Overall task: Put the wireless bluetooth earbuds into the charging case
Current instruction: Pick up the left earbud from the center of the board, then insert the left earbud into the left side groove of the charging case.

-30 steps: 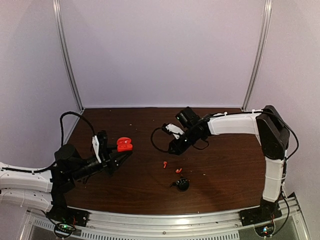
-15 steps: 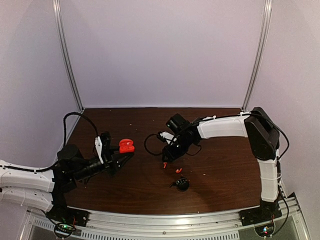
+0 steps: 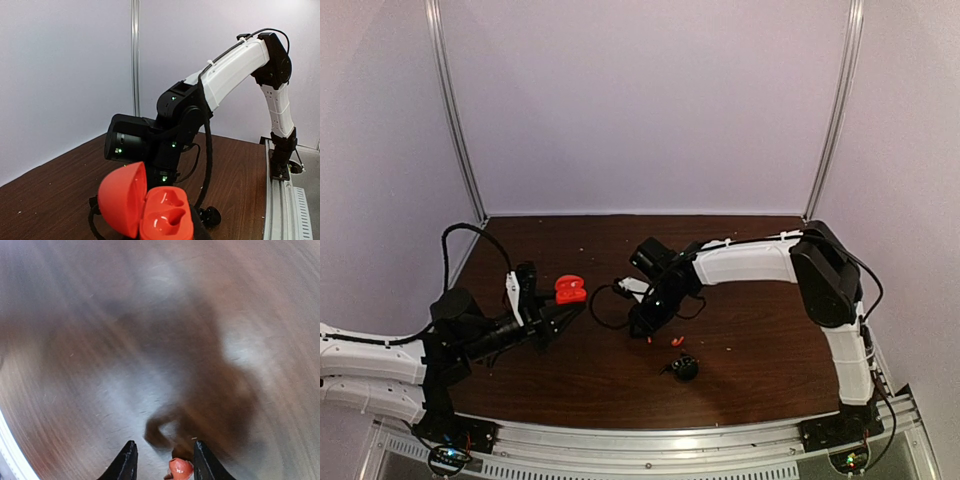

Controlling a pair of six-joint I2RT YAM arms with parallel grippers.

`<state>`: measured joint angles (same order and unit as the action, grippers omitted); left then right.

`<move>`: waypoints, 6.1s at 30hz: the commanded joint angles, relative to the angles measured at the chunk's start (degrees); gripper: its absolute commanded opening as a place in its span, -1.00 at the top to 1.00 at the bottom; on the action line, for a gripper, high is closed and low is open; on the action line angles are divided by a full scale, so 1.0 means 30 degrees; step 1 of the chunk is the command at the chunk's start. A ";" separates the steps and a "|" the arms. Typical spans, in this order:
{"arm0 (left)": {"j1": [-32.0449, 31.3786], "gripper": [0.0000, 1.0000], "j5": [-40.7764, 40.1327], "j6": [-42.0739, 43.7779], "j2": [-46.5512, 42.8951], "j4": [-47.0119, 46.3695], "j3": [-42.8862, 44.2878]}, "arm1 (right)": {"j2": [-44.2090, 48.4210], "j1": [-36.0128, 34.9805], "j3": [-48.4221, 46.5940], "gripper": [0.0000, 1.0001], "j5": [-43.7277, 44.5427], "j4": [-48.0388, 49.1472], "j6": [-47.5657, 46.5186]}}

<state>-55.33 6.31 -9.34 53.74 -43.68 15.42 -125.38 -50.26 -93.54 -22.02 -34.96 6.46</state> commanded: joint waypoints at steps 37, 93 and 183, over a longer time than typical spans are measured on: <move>0.0133 0.96 0.0112 0.0303 -0.0351 -0.0644 0.0217 | -0.0873 -0.1805 -0.3782 0.16 0.3583 -0.6498 -0.6080; 0.0547 0.97 0.1693 0.0643 0.0742 -0.2971 0.0373 | 1.1331 -0.0356 0.3766 0.81 -0.0264 0.5347 -0.3728; 0.0309 0.99 0.4296 0.0750 0.3863 -0.7646 0.1751 | 1.1926 -0.7797 0.6636 0.25 0.6671 1.3917 -0.2153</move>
<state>-54.22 19.73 -6.17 65.54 -62.04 20.08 -88.97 -73.54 -71.85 -3.86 8.27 -0.27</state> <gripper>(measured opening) 0.187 0.354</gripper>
